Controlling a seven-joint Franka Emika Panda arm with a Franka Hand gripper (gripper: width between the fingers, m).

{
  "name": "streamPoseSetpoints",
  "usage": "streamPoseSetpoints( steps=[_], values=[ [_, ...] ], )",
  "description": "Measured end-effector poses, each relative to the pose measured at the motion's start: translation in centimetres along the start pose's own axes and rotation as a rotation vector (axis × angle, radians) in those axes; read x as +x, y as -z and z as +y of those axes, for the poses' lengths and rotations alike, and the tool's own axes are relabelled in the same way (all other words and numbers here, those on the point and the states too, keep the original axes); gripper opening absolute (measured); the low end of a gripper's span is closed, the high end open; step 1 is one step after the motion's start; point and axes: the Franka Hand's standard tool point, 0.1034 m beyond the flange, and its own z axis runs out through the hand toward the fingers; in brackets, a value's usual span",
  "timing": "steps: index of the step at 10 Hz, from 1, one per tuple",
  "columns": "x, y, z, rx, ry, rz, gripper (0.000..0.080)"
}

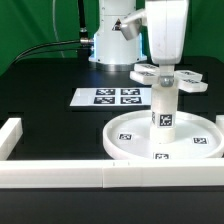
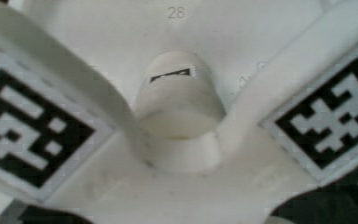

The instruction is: Assemble round table

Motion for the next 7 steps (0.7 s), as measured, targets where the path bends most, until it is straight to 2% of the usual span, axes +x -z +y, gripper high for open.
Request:
streamPoseSetpoints(
  steps=[3,4,5,6,7],
  values=[
    [-0.29,-0.15,0.19,-0.003,0.002,-0.005,0.0648],
    [-0.26,-0.05,0.37,-0.013,0.002,-0.003,0.0562],
    [-0.30,-0.07,0.38,-0.013,-0.017,-0.003,0.0562],
    [-0.34,-0.08,0.39,-0.013,-0.034,-0.003,0.0449],
    [-0.36,-0.08,0.39,-0.013,-0.034,-0.003,0.0449]
  ],
)
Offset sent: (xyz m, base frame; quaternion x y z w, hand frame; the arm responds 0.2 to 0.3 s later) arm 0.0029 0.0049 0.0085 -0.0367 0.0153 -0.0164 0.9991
